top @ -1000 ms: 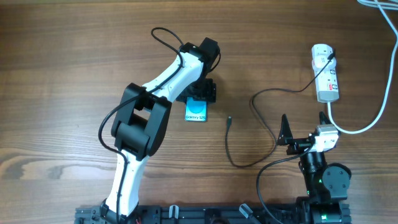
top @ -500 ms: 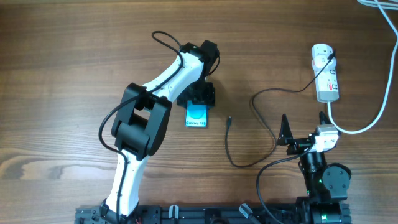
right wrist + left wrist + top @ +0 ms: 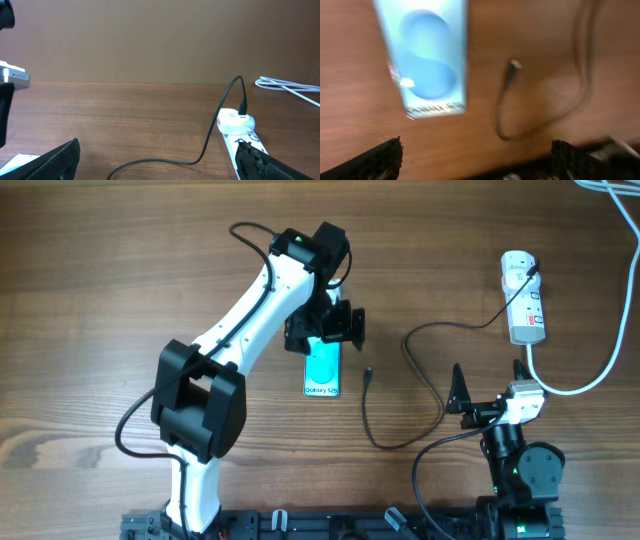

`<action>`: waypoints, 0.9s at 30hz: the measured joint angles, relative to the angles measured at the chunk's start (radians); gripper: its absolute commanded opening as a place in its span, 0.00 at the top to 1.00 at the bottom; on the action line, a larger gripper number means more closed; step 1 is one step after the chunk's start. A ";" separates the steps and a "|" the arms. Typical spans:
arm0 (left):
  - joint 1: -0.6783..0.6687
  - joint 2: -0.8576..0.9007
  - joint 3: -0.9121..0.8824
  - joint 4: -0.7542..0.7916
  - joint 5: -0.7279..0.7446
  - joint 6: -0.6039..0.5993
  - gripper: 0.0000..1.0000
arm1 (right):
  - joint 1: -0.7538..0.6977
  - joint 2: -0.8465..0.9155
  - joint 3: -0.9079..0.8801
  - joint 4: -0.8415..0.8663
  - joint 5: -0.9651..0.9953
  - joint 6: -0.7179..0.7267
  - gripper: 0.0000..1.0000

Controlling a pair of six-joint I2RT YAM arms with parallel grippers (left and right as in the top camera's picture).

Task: Plug charger to phone and switch on socket
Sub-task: 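Grasp the phone with the left gripper and tilt it upright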

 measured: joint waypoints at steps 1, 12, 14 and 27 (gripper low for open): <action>-0.003 0.000 -0.001 0.022 -0.094 -0.023 0.00 | 0.000 0.000 0.000 0.000 0.000 0.000 0.00; -0.019 -0.002 -0.249 0.319 -0.263 -0.150 0.00 | 0.000 0.000 0.000 0.000 0.000 0.000 0.00; -0.024 0.000 -0.252 0.330 -0.273 -0.158 0.00 | 0.000 0.000 0.000 0.000 0.000 0.000 0.00; -0.062 0.077 -0.251 0.357 -0.296 -0.153 0.06 | 0.000 0.000 0.000 0.000 0.000 0.000 0.00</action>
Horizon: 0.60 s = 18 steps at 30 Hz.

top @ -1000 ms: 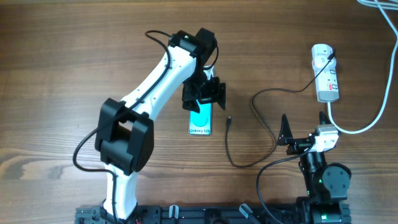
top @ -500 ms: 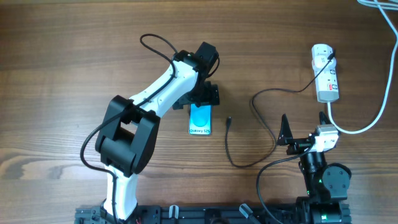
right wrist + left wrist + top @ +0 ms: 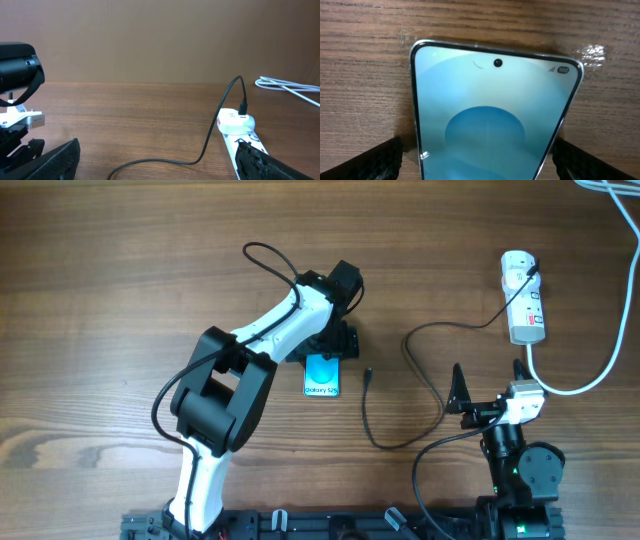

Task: Plug charger to phone and switch on socket
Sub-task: 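Grasp the phone with the left gripper and tilt it upright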

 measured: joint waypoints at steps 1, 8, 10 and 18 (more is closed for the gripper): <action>0.000 0.000 0.000 -0.002 0.000 0.001 0.10 | 0.000 0.000 0.000 0.000 0.000 0.000 0.00; 0.000 0.000 0.000 -0.013 0.005 0.008 0.29 | 0.000 0.000 0.000 0.000 0.000 0.000 0.00; 0.000 0.000 0.002 -0.016 0.005 0.008 0.28 | 0.000 0.000 0.000 0.000 0.000 0.000 0.00; 0.000 0.021 0.061 -0.170 0.001 0.008 0.29 | 0.000 0.000 0.000 0.000 0.000 0.000 0.00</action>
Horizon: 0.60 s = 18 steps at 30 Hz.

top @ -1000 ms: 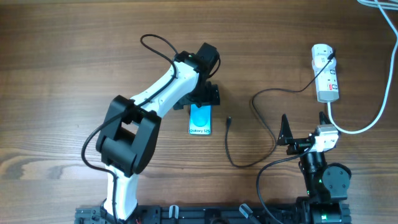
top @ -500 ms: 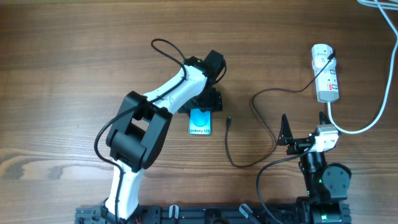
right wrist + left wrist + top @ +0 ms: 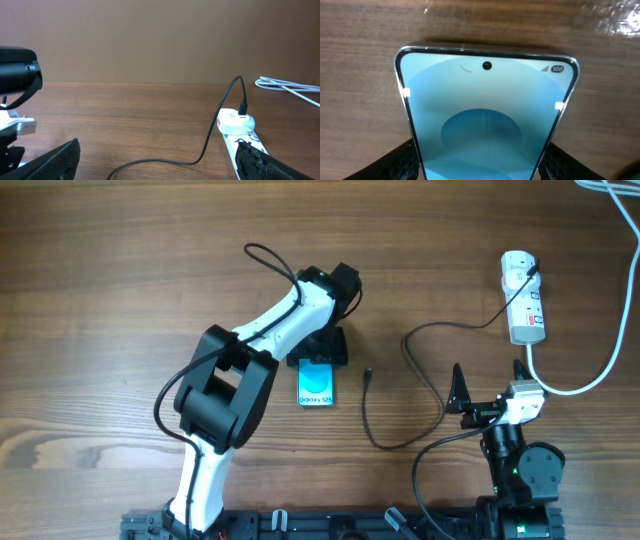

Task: Plug charger to phone and switch on socket
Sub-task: 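Grasp the phone with the left gripper and tilt it upright, then lift the phone upright with the left gripper, raise the right arm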

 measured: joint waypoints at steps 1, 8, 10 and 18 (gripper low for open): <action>0.000 0.001 0.016 -0.013 0.000 0.000 0.29 | 0.000 0.000 0.000 0.000 0.000 0.000 0.00; 0.002 0.006 0.207 -0.230 0.139 0.097 0.31 | 0.000 0.000 0.000 0.000 0.000 0.000 0.00; 0.011 0.006 0.239 -0.286 0.275 0.174 0.31 | 0.000 0.000 0.000 0.000 0.000 0.000 0.00; 0.159 0.006 0.264 -0.372 0.866 0.379 0.28 | 0.000 0.000 0.000 0.000 0.000 0.000 0.00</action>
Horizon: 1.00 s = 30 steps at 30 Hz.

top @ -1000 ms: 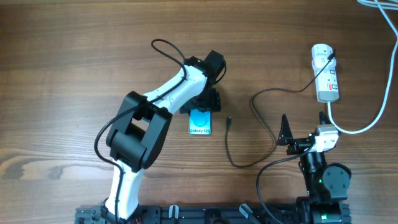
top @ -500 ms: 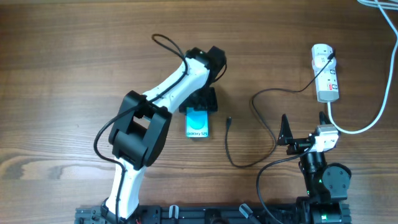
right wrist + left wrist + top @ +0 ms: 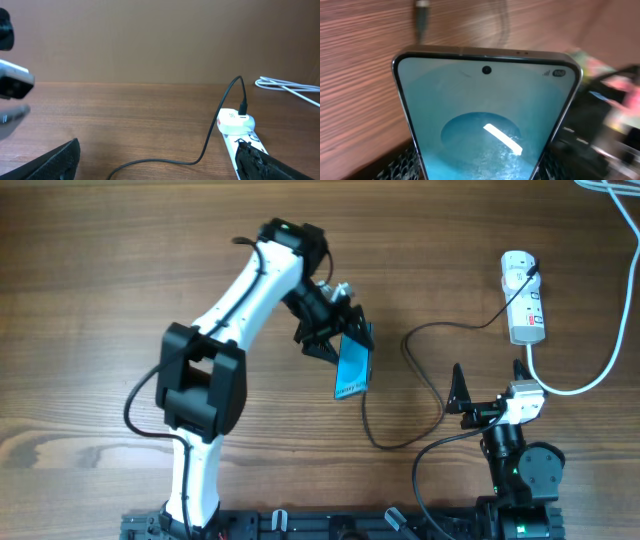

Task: Plug charger to phone and switch on socket
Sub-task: 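Lift the phone upright with the left gripper, raise the right arm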

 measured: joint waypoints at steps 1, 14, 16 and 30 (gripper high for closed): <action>0.024 0.000 0.000 0.000 0.065 0.006 0.28 | 0.000 0.000 0.000 0.000 0.000 0.000 0.00; 0.177 0.000 0.000 0.000 0.612 0.019 0.28 | 0.000 0.000 0.000 0.000 0.000 0.000 0.00; 0.188 0.000 0.000 0.000 0.632 0.019 0.27 | 0.000 0.000 0.000 0.000 0.000 0.000 0.00; 0.238 0.000 0.000 0.000 0.640 -0.075 0.28 | -0.001 0.002 0.001 0.188 -0.254 1.029 0.00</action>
